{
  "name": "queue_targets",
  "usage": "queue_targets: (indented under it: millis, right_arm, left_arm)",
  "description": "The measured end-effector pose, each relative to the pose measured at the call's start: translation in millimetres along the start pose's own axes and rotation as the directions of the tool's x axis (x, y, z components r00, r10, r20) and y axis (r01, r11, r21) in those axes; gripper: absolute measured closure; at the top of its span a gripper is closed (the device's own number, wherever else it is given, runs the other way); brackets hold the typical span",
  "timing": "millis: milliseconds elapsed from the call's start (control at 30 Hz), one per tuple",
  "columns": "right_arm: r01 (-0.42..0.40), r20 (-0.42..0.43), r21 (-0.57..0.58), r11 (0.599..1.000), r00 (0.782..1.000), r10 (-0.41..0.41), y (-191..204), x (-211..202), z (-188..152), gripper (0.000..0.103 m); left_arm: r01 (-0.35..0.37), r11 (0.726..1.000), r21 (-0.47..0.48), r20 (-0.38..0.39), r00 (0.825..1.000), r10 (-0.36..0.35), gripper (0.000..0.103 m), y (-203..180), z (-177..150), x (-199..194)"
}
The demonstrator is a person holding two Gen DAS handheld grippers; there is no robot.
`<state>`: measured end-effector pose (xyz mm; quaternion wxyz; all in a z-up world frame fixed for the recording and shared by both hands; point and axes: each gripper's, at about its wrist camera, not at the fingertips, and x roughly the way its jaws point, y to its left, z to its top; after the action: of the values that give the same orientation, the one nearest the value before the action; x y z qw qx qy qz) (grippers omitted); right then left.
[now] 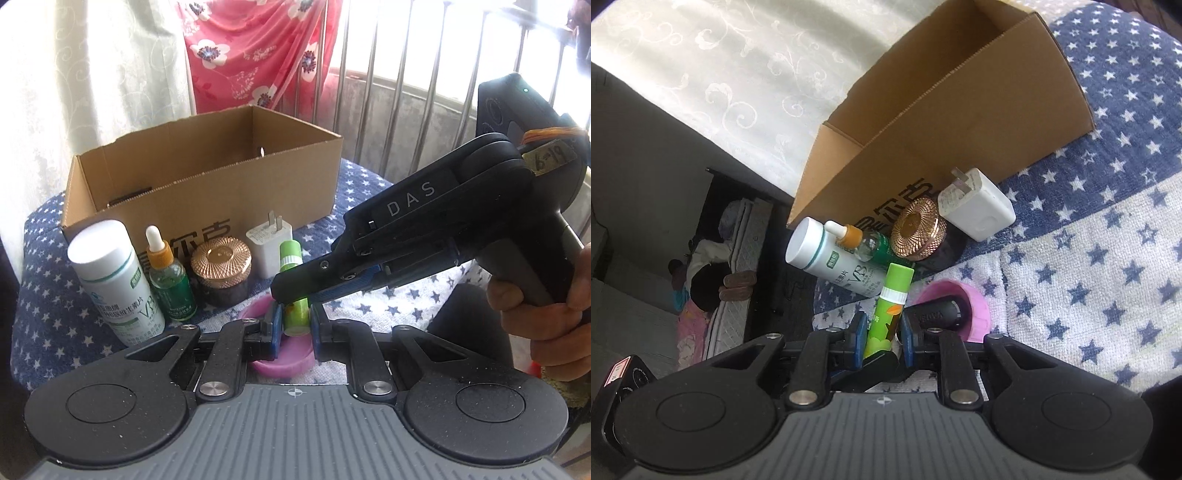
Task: Organize rigid objects
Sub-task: 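Carry the green battery into the box and release it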
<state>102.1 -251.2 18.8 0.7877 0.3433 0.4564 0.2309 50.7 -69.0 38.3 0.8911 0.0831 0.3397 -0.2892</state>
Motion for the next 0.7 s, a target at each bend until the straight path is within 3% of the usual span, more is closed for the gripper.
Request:
queue_targets:
  millis: [167,300,500,700]
  right_arm:
    - [-0.033,0.057,-0.153,0.988,0.997,0.043,49,-11,20,0.082]
    - [-0.044,0.067,-0.252,0.967,0.996,0.063,83,-4,48,0.083]
    - [-0.039,-0.019,-0.287,0.957,0.999,0.036,105,44,115,0.085]
    - [0.023,-0.135,-0.270,0.963,0.989,-0.061,98,113,170,0.085]
  left_arm:
    - [-0.056,0.998,0.002,0.106,0.993,0.055,0.087,9,24,-25]
    - [-0.098,0.995,-0.004,0.144,0.985,0.097,0.087,26,49,-31]
    - [-0.106,0.990,-0.097,0.060,0.992,0.112,0.087,77,91,1]
    - [-0.135,0.974,-0.185,-0.072,0.990,0.124,0.087,119,105,50]
